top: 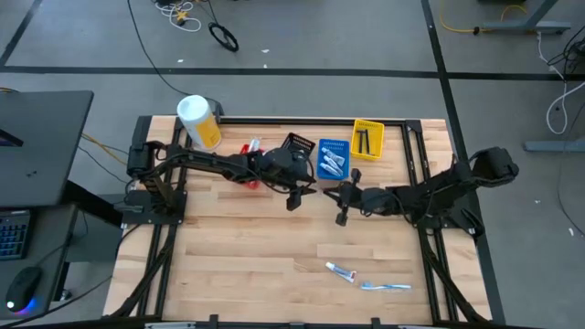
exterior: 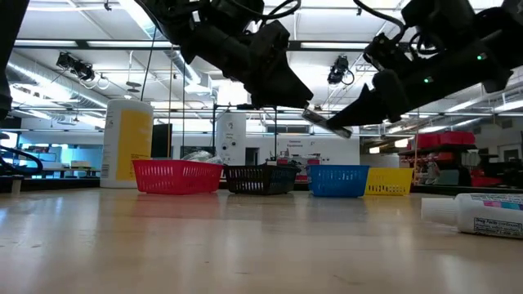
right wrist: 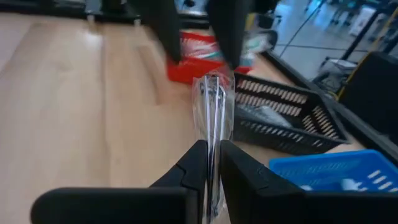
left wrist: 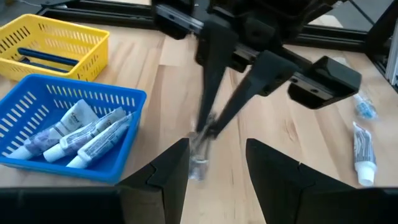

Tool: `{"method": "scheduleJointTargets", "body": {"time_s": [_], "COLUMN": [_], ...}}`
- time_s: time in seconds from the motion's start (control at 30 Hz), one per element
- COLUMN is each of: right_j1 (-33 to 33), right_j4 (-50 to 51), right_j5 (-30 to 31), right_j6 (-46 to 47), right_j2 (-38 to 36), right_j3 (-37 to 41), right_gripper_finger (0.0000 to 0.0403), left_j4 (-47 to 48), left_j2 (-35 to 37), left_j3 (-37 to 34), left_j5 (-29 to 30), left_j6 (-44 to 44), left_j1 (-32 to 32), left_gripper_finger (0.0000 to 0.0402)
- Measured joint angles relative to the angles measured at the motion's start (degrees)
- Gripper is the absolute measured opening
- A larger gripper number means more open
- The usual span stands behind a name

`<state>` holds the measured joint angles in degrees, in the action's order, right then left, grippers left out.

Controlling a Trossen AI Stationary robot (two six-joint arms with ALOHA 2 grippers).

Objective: Pick & Place Travel size toiletries
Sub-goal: Put the nail cutter into the black bin

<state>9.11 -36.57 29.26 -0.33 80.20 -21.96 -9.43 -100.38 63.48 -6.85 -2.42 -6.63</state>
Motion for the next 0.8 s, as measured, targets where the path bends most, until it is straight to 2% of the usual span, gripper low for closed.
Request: {"method": "scheduleJointTargets", "body": {"time_s": [0.2,0.4,0.53,0.63,0.8], "right_j1": [-2.23,-3.15,-3.09,-3.1,-3.48], "right_j4": [-3.36,-3.96,-3.95,-3.38,-3.4], "right_j5": [-2.3,-2.6,-5.77,-5.61,-5.58], "right_j6": [-5.55,-5.75,-5.58,-4.68,-5.9], "right_j2": [0.02,0.02,0.0,0.0,0.0], "right_j3": [0.0,0.0,0.0,-0.02,-0.02], "right_gripper_finger": [0.0043,0.0043,0.0043,0.0043,0.0043], "left_j4": [-0.38,-0.14,-0.42,-0.46,-0.09], "left_j2": [0.0,0.0,0.0,0.0,0.0], "left_j3": [0.0,0.0,0.0,0.0,0.0], "left_j5": [1.71,4.99,6.99,6.74,1.74], "left_j6": [1.03,1.51,2.33,2.23,1.64], "left_j1": [0.02,-0.28,-0.94,-1.38,-1.36], "left_gripper_finger": [0.0167,0.0167,0.0167,0.0173,0.0192]}}
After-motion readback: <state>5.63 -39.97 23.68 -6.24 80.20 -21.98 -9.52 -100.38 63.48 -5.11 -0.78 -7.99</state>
